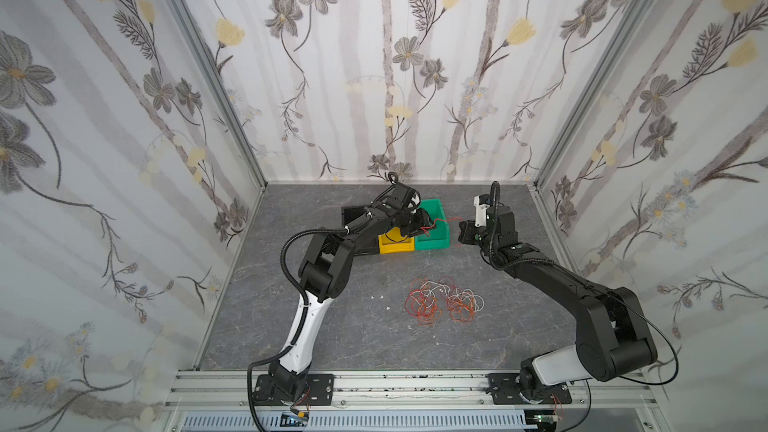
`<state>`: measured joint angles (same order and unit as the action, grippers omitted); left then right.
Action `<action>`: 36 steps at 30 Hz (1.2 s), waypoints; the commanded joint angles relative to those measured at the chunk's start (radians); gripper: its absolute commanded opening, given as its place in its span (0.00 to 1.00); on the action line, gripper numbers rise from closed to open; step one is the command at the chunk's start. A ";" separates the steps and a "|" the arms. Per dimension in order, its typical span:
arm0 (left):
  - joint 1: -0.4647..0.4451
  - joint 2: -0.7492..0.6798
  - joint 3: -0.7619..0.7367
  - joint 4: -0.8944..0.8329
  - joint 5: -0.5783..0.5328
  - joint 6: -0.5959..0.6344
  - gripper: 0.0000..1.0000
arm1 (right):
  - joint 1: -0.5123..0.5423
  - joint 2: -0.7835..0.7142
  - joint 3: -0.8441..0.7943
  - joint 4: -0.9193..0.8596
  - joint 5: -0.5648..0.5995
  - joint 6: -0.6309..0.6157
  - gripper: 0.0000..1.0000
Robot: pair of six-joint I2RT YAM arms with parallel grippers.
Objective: Untangle the cables
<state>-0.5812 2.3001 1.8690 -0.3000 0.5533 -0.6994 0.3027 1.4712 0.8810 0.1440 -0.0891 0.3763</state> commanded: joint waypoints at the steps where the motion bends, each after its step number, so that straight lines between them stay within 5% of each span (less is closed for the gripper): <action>1: 0.005 -0.011 0.008 -0.031 -0.019 0.000 0.52 | -0.008 -0.003 -0.017 -0.018 0.068 -0.011 0.00; 18: 0.011 -0.051 -0.021 -0.008 0.008 -0.006 0.58 | -0.070 -0.089 -0.090 -0.113 0.280 -0.051 0.00; 36: 0.034 -0.222 -0.211 0.042 -0.034 -0.001 0.65 | -0.022 -0.029 0.045 -0.206 0.336 -0.098 0.00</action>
<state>-0.5545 2.1120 1.6806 -0.2836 0.5415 -0.7063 0.2596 1.4315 0.8955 -0.0422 0.2005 0.3153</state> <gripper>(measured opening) 0.654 0.049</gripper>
